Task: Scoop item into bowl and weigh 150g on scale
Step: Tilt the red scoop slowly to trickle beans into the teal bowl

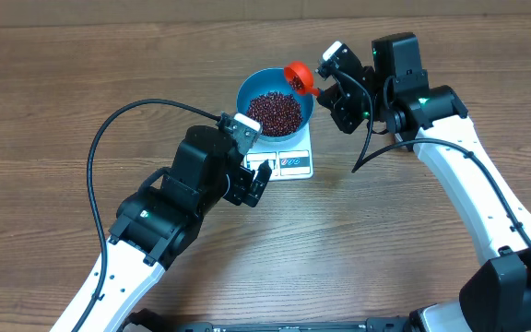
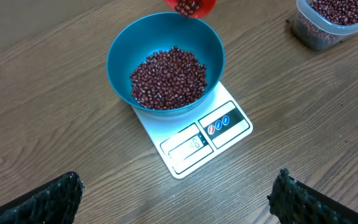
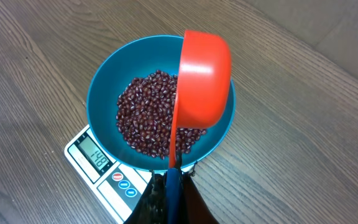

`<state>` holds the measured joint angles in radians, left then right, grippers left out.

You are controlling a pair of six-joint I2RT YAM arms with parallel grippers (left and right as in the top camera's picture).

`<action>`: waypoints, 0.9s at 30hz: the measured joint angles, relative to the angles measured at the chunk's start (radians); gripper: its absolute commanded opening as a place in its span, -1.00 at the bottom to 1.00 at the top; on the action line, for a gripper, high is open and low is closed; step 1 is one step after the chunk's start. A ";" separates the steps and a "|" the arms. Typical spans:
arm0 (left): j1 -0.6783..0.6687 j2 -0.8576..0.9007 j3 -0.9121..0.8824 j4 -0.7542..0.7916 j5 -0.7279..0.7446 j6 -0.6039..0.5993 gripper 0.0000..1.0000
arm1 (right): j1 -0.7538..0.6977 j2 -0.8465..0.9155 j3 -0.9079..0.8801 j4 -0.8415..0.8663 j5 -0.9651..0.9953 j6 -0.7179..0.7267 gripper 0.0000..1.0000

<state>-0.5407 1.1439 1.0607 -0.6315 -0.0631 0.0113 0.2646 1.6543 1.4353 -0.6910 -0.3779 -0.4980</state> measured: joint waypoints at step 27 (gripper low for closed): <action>0.000 0.000 0.000 0.000 0.000 0.000 0.99 | 0.000 0.000 0.000 -0.017 0.000 0.000 -0.93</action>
<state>-0.5407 1.1439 1.0607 -0.6315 -0.0631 0.0113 0.2642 1.6543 1.4353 -0.7078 -0.3775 -0.4980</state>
